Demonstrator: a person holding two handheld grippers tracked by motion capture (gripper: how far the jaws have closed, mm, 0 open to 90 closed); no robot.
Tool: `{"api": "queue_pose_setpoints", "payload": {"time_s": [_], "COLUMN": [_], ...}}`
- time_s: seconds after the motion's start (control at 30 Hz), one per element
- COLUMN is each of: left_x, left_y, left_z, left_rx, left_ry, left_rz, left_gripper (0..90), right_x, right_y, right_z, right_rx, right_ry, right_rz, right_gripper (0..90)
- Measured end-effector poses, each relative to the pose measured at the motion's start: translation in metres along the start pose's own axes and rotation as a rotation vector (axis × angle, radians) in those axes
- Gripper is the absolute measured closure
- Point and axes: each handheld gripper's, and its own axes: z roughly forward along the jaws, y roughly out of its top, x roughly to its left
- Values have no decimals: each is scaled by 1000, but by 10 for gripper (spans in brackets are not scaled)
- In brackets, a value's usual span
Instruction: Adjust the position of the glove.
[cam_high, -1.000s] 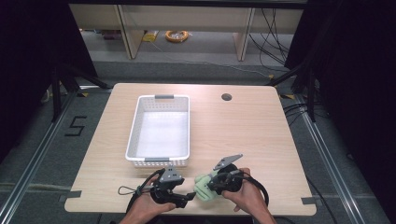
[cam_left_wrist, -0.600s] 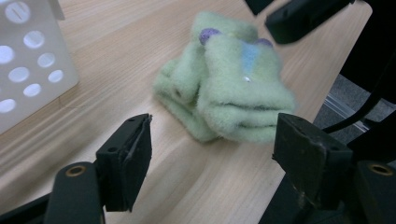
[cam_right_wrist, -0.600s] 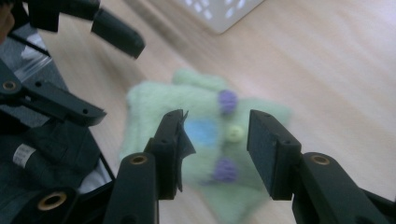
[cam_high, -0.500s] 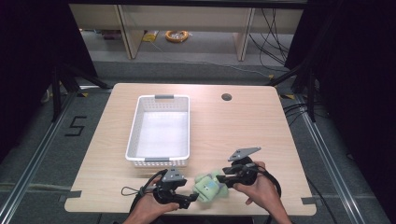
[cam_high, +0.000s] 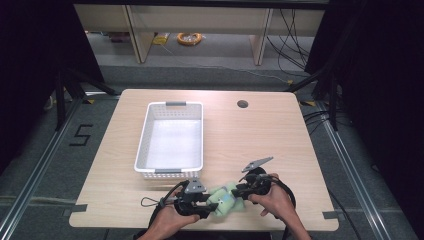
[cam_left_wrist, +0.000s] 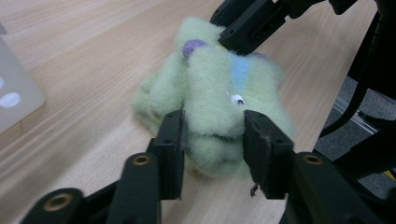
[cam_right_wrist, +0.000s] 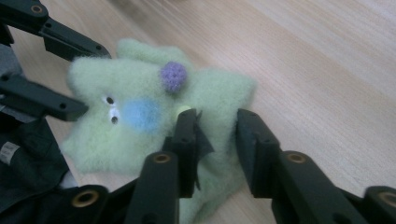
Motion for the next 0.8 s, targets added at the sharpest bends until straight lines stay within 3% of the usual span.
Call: {"api": "queue_pose_setpoints", "payload": {"time_s": [0.03, 0.1, 0.13, 0.27, 0.3, 0.33, 0.37, 0.43, 0.5, 0.53, 0.6, 0.7, 0.73, 0.8], "left_x": [-1, 1, -1, 0, 0, -1, 0, 0, 1, 3, 3, 3, 5, 7], "left_y": [0, -1, -2, 0, 1, 2, 4, 6, 10, 16, 17, 23, 24, 24], "left_z": [1, 1, 2, -2, -4, -5, -7, -10, -15, -19, -19, -17, -15, -13], "left_rx": [-13, -13, -29, -23, -26, -47, -53, -54, -66, -67, -77, -44, -38, -32], "left_ry": [3, 10, 11, 14, 8, 7, 7, 7, -1, -1, -11, -22, -21, -27], "left_rz": [-10, 6, -28, 16, 22, -9, 17, 15, 6, 36, 39, 48, 70, 64], "left_gripper": [668, 733, 752, 787, 793, 797, 799, 801, 802, 802, 803, 802, 802, 802], "right_x": [-1, 2, 0, 6, 8, 9, 11, 16, 20, 21, 25, 32, 31, 31], "right_y": [0, -2, -2, -2, -1, -1, -1, -3, -6, -9, -13, -20, -22, -24], "right_z": [-2, -3, -1, -4, -6, -7, -9, -16, -21, -24, -28, -37, -38, -39], "right_rx": [-2, 0, -3, -17, -3, -1, -8, -12, -42, -68, -94, -96, -110, -106], "right_ry": [12, -11, -8, -22, -28, -48, -46, -44, -34, -27, -30, -28, -35, -28], "right_rz": [15, 42, 19, 1, -6, -19, -23, -15, -21, -23, 2, 18, 6, 14], "right_gripper": [757, 801, 825, 860, 862, 864, 865, 865, 865, 865, 865, 865, 865, 865]}}
